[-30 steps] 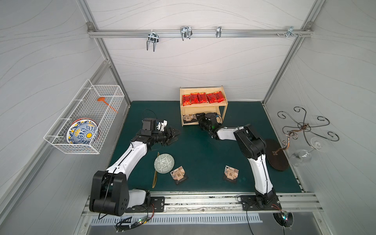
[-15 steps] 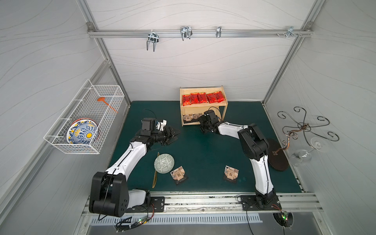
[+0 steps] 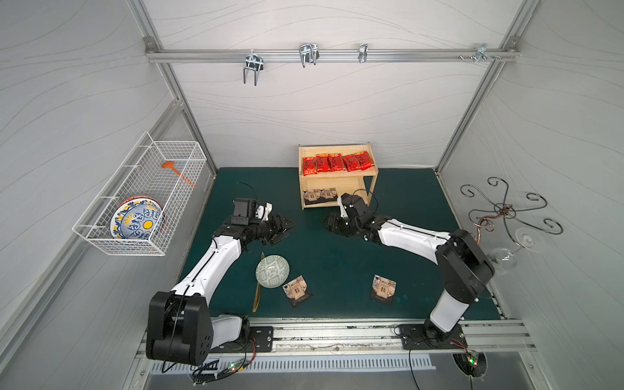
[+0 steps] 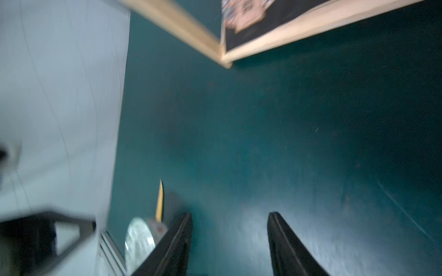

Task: Place the tea bags on the shelf by color
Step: Move the tea bag to the center of the board.

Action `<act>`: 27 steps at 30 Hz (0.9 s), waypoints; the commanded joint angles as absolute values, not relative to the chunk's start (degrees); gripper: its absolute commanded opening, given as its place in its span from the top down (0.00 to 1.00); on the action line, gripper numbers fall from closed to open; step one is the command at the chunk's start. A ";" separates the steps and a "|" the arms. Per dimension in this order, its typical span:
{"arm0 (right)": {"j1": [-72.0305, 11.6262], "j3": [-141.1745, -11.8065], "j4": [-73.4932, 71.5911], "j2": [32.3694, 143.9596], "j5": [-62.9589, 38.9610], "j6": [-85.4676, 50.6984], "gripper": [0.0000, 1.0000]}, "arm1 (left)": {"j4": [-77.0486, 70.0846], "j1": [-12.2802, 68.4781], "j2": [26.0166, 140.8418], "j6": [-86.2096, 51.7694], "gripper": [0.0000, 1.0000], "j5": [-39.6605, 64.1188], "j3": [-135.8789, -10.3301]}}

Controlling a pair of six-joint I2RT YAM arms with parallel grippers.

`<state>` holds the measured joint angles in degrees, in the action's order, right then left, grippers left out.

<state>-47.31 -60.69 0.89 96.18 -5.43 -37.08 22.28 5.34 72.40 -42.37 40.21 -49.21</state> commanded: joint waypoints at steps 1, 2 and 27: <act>-58.25 -54.68 0.72 94.65 2.20 -13.23 0.39 | 25.03 5.06 71.36 -40.68 0.39 36.30 -52.00; -61.73 -53.98 0.53 94.86 4.88 -9.67 0.38 | 25.76 5.01 71.28 -40.40 0.39 35.54 -52.48; -75.67 -61.12 -4.22 111.83 3.90 1.83 0.24 | 29.27 4.75 68.19 -39.51 0.38 31.77 -50.27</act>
<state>-76.05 -60.80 -5.37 109.95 3.07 1.54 29.36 5.28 69.45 -40.66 32.32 -50.33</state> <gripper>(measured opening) 0.760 0.616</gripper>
